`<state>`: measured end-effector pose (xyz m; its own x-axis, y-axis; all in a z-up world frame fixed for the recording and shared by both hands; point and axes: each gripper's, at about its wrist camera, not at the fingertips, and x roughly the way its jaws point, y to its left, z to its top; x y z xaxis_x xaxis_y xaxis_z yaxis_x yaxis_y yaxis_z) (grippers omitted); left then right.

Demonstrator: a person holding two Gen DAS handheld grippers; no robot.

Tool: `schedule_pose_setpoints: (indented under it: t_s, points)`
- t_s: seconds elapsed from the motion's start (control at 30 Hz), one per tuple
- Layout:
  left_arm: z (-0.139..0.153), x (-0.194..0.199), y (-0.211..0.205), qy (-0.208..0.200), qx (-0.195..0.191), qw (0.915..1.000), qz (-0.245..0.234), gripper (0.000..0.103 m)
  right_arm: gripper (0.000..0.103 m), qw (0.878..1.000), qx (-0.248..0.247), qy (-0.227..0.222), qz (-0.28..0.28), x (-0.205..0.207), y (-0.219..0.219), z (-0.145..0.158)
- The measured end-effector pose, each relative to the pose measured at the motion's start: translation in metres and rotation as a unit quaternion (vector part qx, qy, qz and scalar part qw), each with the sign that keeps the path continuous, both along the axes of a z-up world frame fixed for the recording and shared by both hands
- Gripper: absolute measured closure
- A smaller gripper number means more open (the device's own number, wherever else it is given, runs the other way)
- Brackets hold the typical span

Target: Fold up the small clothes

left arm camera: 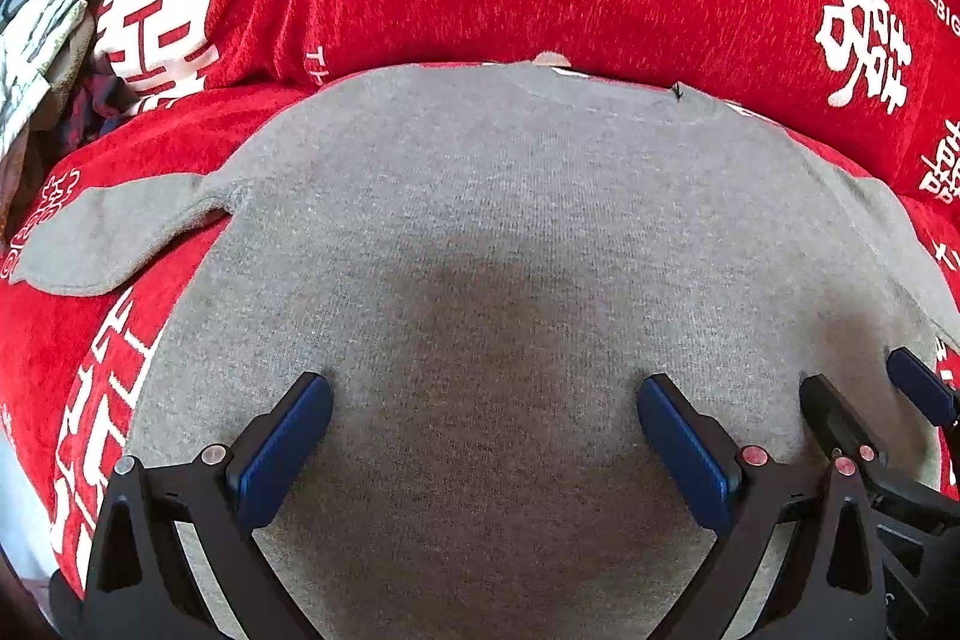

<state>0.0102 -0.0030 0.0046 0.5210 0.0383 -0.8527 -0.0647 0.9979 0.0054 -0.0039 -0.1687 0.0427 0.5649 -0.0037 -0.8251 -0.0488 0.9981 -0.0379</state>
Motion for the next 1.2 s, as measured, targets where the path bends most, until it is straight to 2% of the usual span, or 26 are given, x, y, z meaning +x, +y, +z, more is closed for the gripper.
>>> schedule_pose_setpoints:
  t_s: [0.17,0.33,0.4,0.63,1.2]
  points:
    - [0.000,0.009,0.000,0.038,-0.002,0.9993,-0.001,0.000,0.020,0.999,0.000,0.032,-0.007,0.010,0.000,0.001]
    - [0.001,0.020,0.002,0.084,-0.010,0.9964,-0.001,0.000,0.020,0.994,-0.003,0.110,-0.004,0.027,0.000,0.006]
    - [0.003,0.022,0.005,0.093,-0.021,0.9955,0.003,0.000,0.020,0.992,0.004,0.124,-0.005,0.030,-0.001,0.008]
    - [0.008,0.022,0.013,0.105,-0.047,0.9933,0.013,0.000,0.020,0.995,-0.001,0.104,0.007,0.021,0.009,0.018]
    - [0.037,0.025,0.006,0.075,-0.006,0.9971,0.011,0.000,0.020,0.997,0.000,0.078,-0.007,0.027,0.003,0.033]
